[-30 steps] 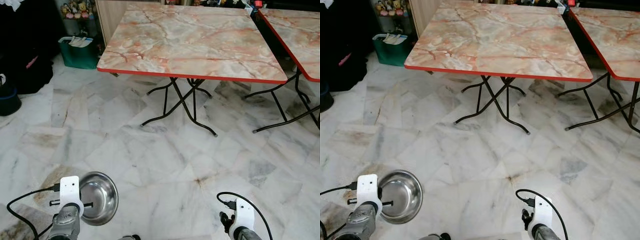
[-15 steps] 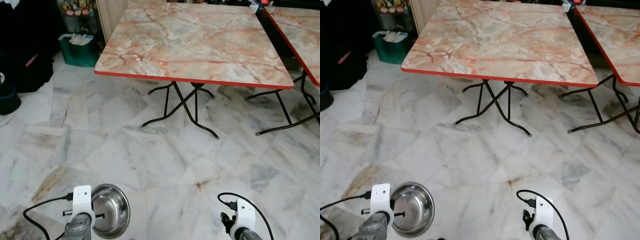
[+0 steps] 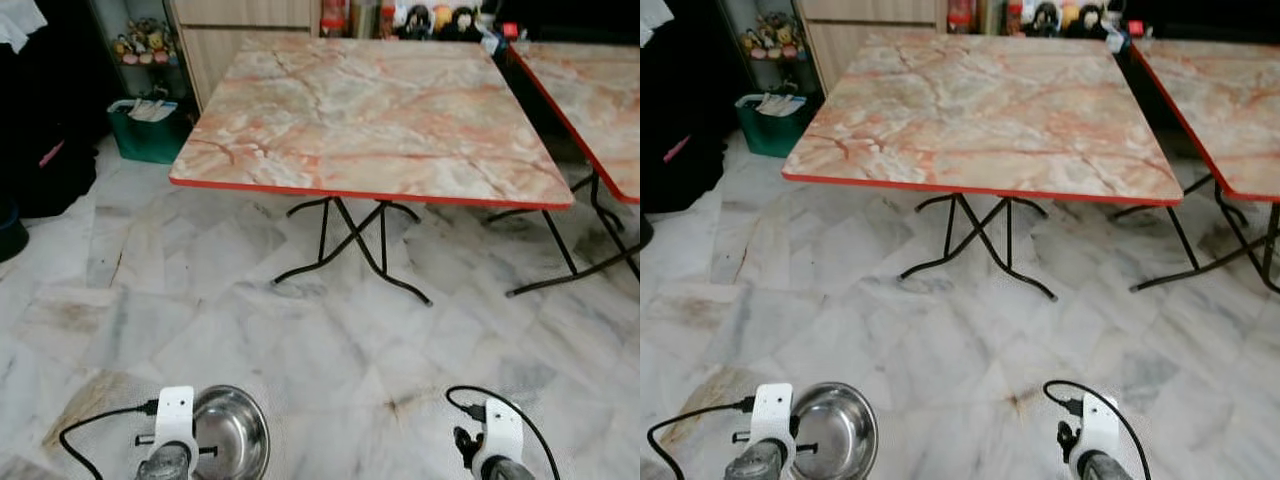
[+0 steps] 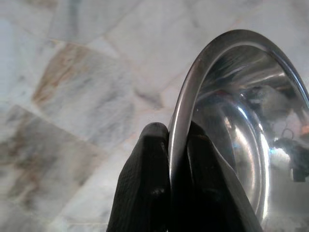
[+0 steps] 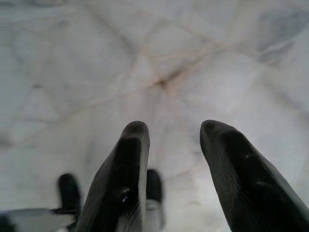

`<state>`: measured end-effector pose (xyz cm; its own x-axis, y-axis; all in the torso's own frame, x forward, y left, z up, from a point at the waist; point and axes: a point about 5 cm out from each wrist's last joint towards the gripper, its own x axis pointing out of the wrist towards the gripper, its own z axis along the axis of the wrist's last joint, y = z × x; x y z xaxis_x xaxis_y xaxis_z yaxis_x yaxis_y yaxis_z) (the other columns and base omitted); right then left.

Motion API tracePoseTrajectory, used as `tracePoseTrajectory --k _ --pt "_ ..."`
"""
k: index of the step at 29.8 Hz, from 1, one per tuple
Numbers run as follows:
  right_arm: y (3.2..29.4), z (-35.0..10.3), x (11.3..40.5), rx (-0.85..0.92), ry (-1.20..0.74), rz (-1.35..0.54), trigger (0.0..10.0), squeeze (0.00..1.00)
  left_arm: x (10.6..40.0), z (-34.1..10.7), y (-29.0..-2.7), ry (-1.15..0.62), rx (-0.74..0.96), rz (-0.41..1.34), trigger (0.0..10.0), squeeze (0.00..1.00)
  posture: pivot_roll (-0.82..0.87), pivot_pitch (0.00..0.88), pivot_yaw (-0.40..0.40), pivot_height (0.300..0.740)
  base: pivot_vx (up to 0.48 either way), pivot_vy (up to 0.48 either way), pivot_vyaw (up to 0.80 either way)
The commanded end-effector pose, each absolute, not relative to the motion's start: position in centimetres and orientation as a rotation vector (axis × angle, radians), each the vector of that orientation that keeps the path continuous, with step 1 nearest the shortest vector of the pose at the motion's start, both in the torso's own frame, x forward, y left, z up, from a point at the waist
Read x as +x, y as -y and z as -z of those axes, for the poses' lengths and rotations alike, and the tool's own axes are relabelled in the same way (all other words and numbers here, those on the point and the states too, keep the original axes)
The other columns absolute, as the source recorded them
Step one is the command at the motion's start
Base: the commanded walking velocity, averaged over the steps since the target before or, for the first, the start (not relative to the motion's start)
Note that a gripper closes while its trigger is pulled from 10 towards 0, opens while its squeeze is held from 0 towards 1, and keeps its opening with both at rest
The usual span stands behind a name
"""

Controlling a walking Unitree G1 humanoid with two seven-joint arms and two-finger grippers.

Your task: Setting the table

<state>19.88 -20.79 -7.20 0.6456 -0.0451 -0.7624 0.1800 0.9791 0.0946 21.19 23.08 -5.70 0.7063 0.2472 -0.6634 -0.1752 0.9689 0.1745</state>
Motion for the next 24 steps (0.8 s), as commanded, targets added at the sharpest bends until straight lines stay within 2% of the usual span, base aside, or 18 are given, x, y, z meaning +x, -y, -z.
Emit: tracePoseTrajectory --k 1,18,24 --pt "21.85 7.37 19.17 0.152 -0.878 0.158 10.0 0.0 19.52 6.94 -22.42 -0.836 0.115 -0.199 10.0 0.0 0.02 0.107 -0.009 0.74 0.349 0.0 0.0" --pt "21.69 7.45 19.09 0.159 -0.882 0.16 10.0 0.0 19.24 7.05 -22.64 -0.846 0.114 -0.191 10.0 0.0 0.03 0.087 -0.009 0.74 0.346 0.0 -0.09" --pt "21.65 7.42 19.19 0.158 -0.881 0.158 10.0 0.0 20.17 6.43 -23.07 -0.781 -0.093 -0.297 10.0 0.0 0.06 0.087 -0.011 0.74 0.042 0.0 0.0"
